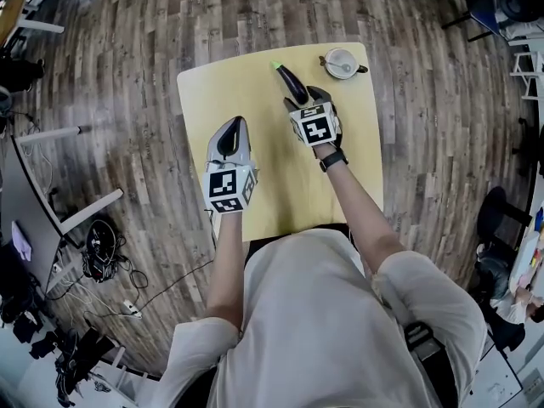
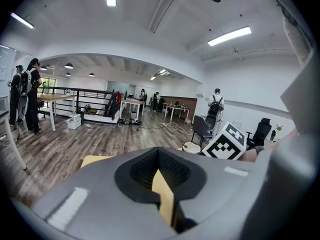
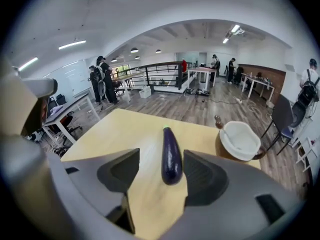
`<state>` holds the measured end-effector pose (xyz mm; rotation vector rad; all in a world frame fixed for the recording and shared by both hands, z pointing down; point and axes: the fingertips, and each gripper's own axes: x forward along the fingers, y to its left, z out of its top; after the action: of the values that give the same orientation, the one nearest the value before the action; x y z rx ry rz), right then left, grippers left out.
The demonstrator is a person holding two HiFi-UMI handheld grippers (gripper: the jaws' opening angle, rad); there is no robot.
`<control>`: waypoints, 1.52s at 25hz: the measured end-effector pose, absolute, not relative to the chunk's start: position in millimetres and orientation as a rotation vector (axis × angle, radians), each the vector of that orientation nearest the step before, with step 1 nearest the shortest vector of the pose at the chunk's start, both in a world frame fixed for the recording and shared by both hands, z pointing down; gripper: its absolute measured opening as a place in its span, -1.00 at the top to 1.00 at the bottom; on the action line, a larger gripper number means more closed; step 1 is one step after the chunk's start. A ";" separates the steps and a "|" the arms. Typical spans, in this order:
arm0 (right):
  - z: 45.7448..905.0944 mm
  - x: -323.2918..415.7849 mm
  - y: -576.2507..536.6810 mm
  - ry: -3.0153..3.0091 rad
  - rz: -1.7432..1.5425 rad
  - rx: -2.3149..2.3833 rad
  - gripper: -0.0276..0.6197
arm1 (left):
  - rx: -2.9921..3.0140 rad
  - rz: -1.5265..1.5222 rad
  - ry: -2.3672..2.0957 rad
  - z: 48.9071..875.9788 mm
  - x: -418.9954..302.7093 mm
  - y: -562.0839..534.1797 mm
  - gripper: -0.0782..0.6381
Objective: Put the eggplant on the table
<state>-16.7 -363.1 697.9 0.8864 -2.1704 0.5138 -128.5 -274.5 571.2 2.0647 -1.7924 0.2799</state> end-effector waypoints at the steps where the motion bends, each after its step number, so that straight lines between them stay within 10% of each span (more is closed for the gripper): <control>1: 688.5 -12.3 -362.2 -2.186 0.504 0.900 0.15 | 2.072 0.279 -1.794 567.5 -127.1 -273.4 0.76; 38: 415.2 66.7 -228.5 -2.607 0.239 1.366 0.76 | 2.357 0.122 -1.877 409.5 -94.5 -182.5 0.76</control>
<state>66.7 -228.5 415.2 1.3659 -2.6067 0.2389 -94.5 -182.5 409.5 2.3566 -1.8768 0.1220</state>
